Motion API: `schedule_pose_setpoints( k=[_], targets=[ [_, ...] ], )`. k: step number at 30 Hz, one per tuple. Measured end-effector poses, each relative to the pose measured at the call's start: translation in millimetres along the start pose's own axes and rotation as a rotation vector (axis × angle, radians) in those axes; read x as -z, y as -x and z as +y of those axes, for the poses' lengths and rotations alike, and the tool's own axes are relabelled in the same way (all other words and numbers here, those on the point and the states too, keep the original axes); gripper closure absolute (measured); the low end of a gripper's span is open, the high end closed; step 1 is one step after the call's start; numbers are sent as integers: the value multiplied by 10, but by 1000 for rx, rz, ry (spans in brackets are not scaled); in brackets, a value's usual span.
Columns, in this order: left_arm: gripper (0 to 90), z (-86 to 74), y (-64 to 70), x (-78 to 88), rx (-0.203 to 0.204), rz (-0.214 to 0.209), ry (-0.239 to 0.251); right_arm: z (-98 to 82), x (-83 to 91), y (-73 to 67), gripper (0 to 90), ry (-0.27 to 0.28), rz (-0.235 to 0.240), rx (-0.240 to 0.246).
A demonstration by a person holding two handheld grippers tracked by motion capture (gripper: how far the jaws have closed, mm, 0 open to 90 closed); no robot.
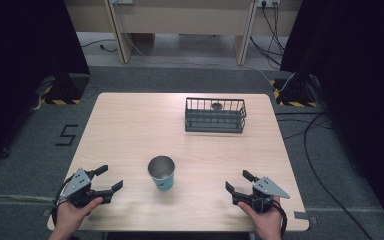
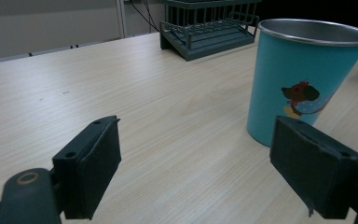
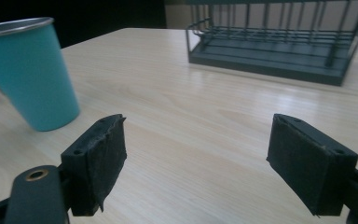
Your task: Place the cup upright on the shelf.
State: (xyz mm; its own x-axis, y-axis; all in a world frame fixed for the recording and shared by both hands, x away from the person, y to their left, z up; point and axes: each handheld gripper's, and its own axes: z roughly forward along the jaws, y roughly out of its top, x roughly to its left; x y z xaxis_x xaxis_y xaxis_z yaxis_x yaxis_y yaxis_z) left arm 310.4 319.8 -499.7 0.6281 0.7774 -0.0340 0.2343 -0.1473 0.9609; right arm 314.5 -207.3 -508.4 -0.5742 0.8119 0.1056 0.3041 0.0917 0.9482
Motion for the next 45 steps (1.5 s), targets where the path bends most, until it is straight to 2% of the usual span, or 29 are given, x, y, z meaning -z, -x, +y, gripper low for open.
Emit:
schedule_pose_setpoints(
  k=[6, 13, 30, 45],
  targets=[
    [156, -9, -2, -12, 0, 2, -10, 74, -58, -142, 201, 7, 54, 31],
    [159, -17, -12, -14, -1, 7, -16, 195, -164, -350, 201, 19, 150, 38],
    [159, -14, -3, -24, -9, -9, -16, 384, -463, -681, 192, 3, 246, 120],
    [158, -14, -3, -25, -3, -14, -14, 417, -662, -852, 187, -17, 290, 131]
  ],
)
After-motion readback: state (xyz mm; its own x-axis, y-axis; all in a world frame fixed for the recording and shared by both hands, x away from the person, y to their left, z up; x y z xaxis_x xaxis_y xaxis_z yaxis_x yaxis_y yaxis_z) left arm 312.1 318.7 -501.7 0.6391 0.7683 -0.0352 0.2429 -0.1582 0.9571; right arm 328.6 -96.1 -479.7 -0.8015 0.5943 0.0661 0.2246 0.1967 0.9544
